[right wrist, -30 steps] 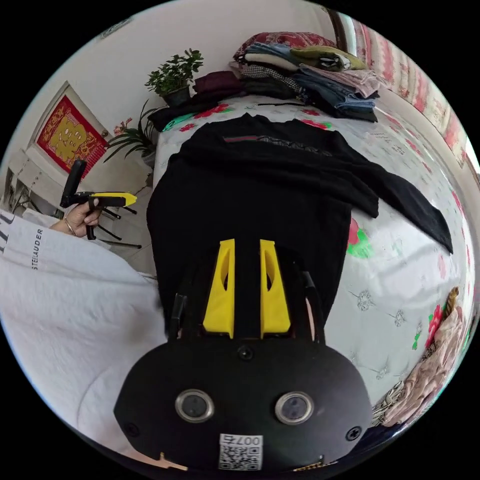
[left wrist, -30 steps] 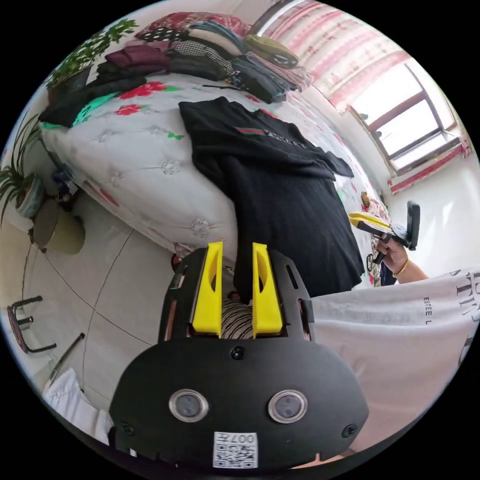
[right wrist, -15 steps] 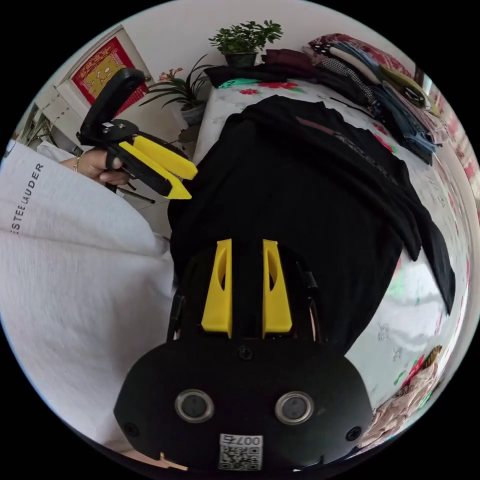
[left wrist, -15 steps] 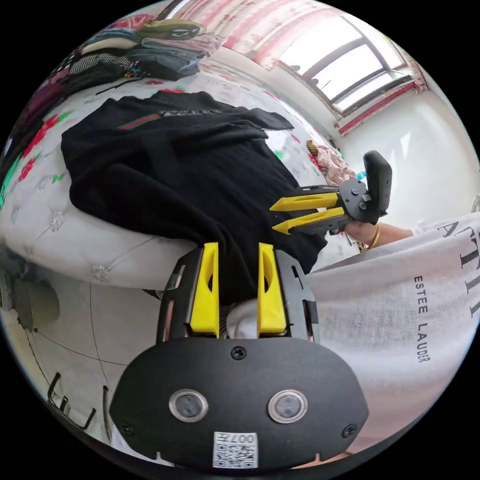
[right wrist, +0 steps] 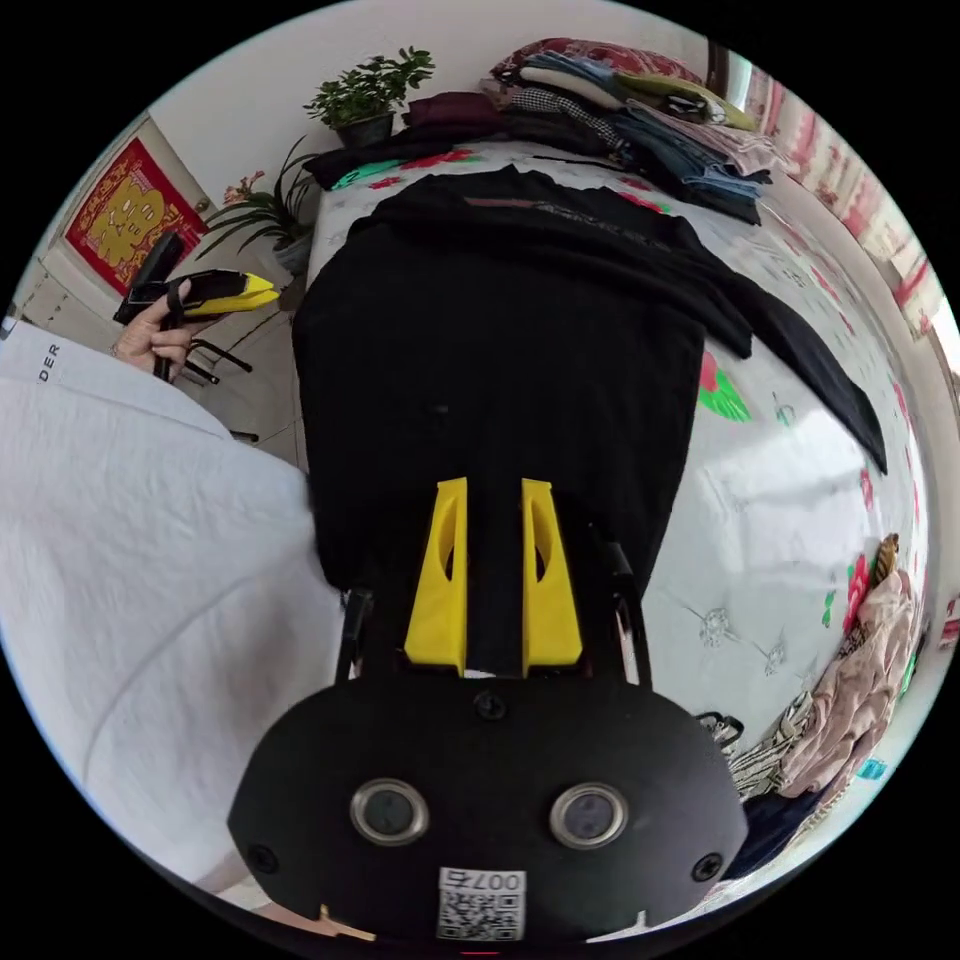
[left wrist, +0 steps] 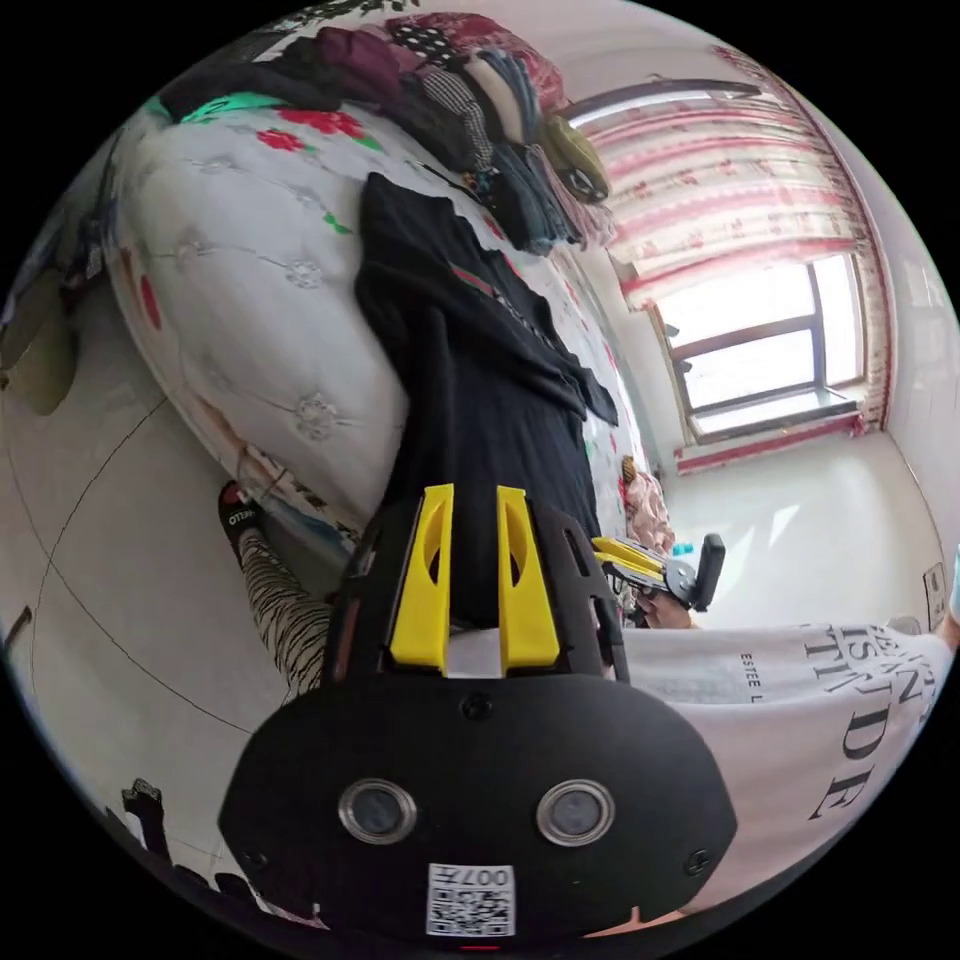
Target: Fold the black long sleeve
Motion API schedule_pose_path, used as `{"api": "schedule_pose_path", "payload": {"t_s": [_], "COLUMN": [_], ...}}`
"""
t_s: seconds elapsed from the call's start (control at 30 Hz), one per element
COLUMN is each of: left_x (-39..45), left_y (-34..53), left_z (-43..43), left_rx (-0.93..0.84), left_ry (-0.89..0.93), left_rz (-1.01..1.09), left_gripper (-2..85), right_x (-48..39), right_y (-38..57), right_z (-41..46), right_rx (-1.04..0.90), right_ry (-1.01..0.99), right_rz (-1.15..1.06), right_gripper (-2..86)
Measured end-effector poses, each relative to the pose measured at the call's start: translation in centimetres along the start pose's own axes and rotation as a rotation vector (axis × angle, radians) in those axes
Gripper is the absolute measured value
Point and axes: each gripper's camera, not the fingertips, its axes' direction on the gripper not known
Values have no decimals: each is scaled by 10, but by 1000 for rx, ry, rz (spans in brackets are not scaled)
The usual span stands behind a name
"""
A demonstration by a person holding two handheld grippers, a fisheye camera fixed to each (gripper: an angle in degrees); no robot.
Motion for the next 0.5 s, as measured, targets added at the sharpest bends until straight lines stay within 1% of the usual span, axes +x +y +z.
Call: {"api": "schedule_pose_path", "payload": {"t_s": [0.1,0.2,0.3,0.4,0.5], "left_x": [-9,-17,-21,-24,-20], "left_y": [-21,-55,-90,-119,-136], "left_z": [-5,-2,6,20,32], "left_rx": [30,39,42,9,-4], "left_ry": [8,15,-10,-45,-69], "left_rz": [-26,-59,-90,-125,-140], "left_gripper": [64,74,84,87,57], "right_x": [17,20,0,-25,-46], "right_y": [13,17,9,-3,-16], "right_z": [-7,-10,-5,8,21], "right_rx": [14,26,3,-41,-80], "right_ry": [36,28,26,20,24], "right_rz": [94,127,57,-22,-81], "right_gripper": [82,81,79,75,65]}}
